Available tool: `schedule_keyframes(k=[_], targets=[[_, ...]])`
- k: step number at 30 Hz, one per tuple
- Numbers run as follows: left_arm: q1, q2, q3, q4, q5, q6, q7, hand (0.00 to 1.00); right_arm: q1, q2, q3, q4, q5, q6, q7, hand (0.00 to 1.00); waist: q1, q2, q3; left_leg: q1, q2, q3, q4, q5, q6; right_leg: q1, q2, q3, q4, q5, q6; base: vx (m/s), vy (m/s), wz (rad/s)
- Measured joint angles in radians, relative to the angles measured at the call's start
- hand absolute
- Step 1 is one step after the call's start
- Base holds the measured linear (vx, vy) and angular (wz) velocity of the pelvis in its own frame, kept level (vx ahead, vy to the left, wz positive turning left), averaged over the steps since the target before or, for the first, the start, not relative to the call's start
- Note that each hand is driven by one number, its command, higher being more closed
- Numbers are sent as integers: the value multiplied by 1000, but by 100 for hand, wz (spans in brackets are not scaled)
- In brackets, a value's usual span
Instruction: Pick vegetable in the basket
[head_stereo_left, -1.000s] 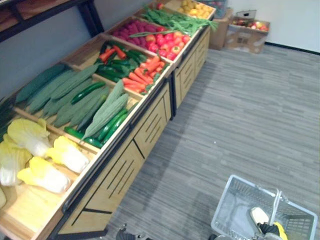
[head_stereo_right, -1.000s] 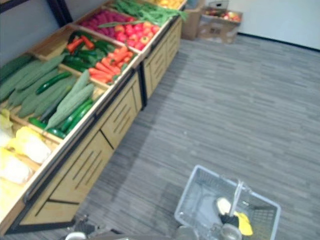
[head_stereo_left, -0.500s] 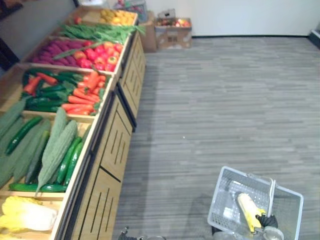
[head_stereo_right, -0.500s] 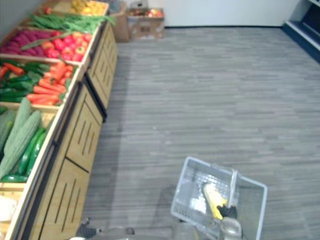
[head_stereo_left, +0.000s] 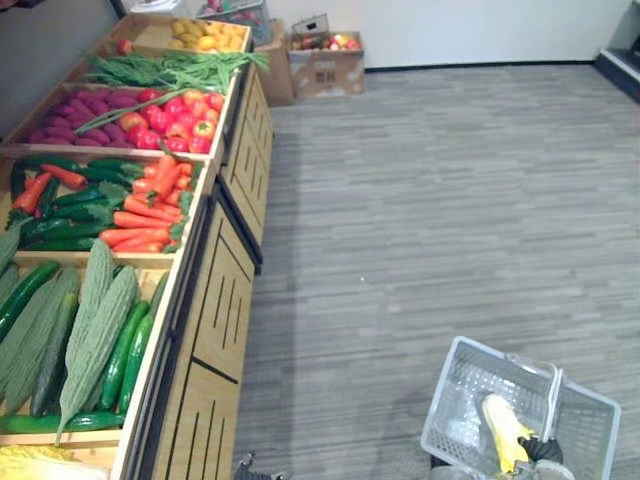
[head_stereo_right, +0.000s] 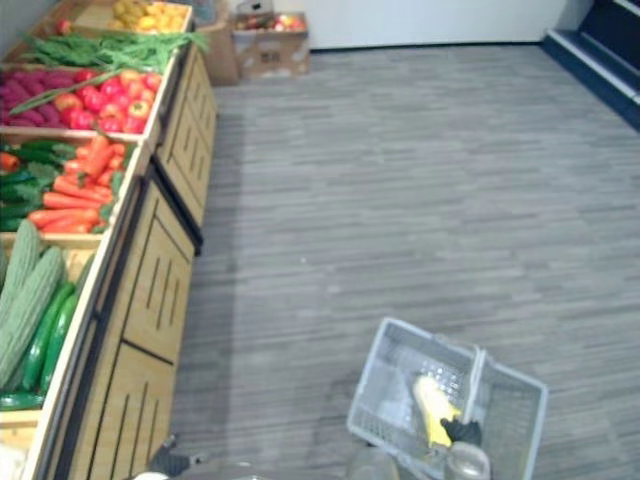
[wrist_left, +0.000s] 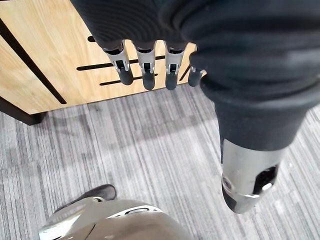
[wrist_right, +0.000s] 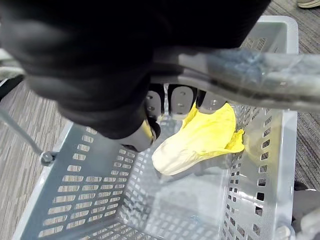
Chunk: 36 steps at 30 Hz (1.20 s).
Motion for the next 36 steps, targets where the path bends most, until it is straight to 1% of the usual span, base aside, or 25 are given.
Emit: schedule_keyframes(k=[1,2,4,5,7,9,11,14,15,16,17,19,20,22,23,24,25,26,28,29,30,32,34,35,36], targets=[[0,0,-3,-1,0,-2,-14,0,-5,5,-25,-3,4,0,-1,100,7,2,3,8,0,0,0,-10,17,-67,0,-4,141,-7,-11,-38,34,7],[3,7,-15,-1,-1,-2,-20,0,-9,14,-53,-17,14,0,-3,100,10,-11,14,29,-5,1,3,-22,36,-134,-12,-5,306,-6,-12,-37,32,13],[15,16,-19,-2,-1,0,-29,0,-6,36,-71,-39,32,0,-5,100,10,-43,27,66,-27,-1,18,-56,53,-174,-47,-11,466,7,-31,-31,39,12],[29,12,-18,-8,-3,2,-31,0,-5,48,-70,-64,32,-1,-6,100,18,-45,33,90,-32,1,36,-80,70,-207,-70,-36,556,32,-58,-2,51,0],[33,9,-15,-8,-3,5,-30,0,-6,54,-66,-71,32,-2,-8,100,17,-52,32,109,-30,2,35,-87,77,-218,-87,-69,589,14,-69,45,31,-2],[24,5,-14,-7,-3,6,-31,0,-13,53,-46,-82,31,-3,-8,100,16,-44,34,121,-2,4,28,-98,76,-246,-67,-176,541,-53,-86,163,-6,-3],[11,1,-12,-7,-2,10,-32,0,-20,55,-37,-80,31,-3,-6,100,15,-34,35,124,25,6,12,-97,68,-257,-26,-227,413,-52,-84,203,-73,-1],[-19,-8,-19,-7,-1,10,-32,0,-31,59,-44,-77,31,7,-5,100,11,-24,42,164,60,2,-38,-90,25,-262,27,-256,138,-21,-50,381,-221,15],[-30,-10,-17,-7,-2,10,-31,0,-29,72,-52,-78,31,18,-6,100,9,-30,44,205,73,-4,-41,-91,-3,-236,38,-248,49,108,-76,594,-383,17],[-45,-21,-13,-6,-2,8,-31,0,-38,73,-75,-80,31,20,-7,100,12,-12,43,206,99,-7,-25,-66,-44,-239,56,-254,101,87,-112,684,-457,16],[-52,-27,-12,-7,-1,4,-31,0,-41,74,-86,-82,31,18,-8,100,14,-4,41,197,103,-18,-3,-29,-68,-256,53,-257,149,49,-118,613,-426,0],[-55,-42,-7,-7,-1,3,-23,0,-43,71,-114,-81,30,17,-6,100,9,10,33,162,111,-62,80,71,-70,-251,52,-273,214,-33,-141,511,-322,5],[-56,-42,-7,-7,-1,3,-22,0,-43,71,-115,-81,30,17,-6,100,7,13,31,147,112,-79,112,100,-72,-242,54,-279,213,-48,-146,478,-248,15],[-58,-41,4,-10,-1,4,-17,0,-39,71,-115,-69,30,23,-5,100,-6,17,30,59,127,-135,295,237,-91,-173,64,-309,182,-88,-157,401,-203,31],[-57,-40,14,-9,-3,5,-17,0,-31,72,-113,-61,31,28,-5,100,-11,14,32,-8,132,-159,434,372,-107,-119,66,-322,157,-108,-163,403,-185,30],[-57,-39,15,-9,-5,5,-16,0,-26,71,-110,-59,31,31,-6,100,-7,4,38,-39,138,-166,509,437,-124,-89,66,-323,139,-119,-166,450,-197,21],[-57,-36,18,-10,-8,4,-16,0,-19,68,-107,-54,31,38,-9,100,-4,5,41,-116,162,-145,683,398,-117,-28,73,-327,110,-132,-168,433,-161,5],[-57,-35,24,-12,-15,5,-14,0,-14,65,-97,-47,31,43,-11,100,1,4,42,-178,175,-103,796,314,-92,35,74,-327,74,-137,-167,342,-117,0],[-56,-39,46,-26,-33,5,-11,0,5,60,-76,-47,31,44,-16,100,17,1,43,-236,178,-53,828,237,-68,105,68,-328,25,-137,-166,245,-45,-2],[-55,-43,58,-41,-50,4,-10,0,12,58,-66,-48,31,45,-23,100,27,1,44,-293,181,-13,799,192,-39,151,64,-337,-12,-139,-151,255,8,11],[-56,-46,62,-48,-52,4,-10,0,19,60,-69,-48,31,49,-27,100,34,1,44,-337,184,31,726,160,-30,184,59,-349,-39,-137,-139,294,54,15],[-56,-52,80,-49,-52,4,-8,0,25,66,-71,-54,30,61,-30,100,45,-2,45,-356,181,96,564,150,-36,217,51,-363,-63,-135,-121,268,108,9],[-49,-61,99,-49,-39,5,0,0,32,79,-67,-74,30,64,-30,100,43,-3,44,-337,151,150,217,171,-18,269,31,-384,-94,-146,-77,319,212,15],[-49,-61,99,-49,-35,5,2,0,35,83,-66,-76,30,64,-30,100,44,-4,43,-335,145,150,142,181,-8,280,26,-391,-99,-152,-63,403,355,38],[-48,-61,103,-49,-21,5,4,0,56,89,-55,-98,29,64,-36,100,45,-9,42,-337,138,159,25,248,-1,309,-3,-408,-96,-179,-14,273,258,33]])
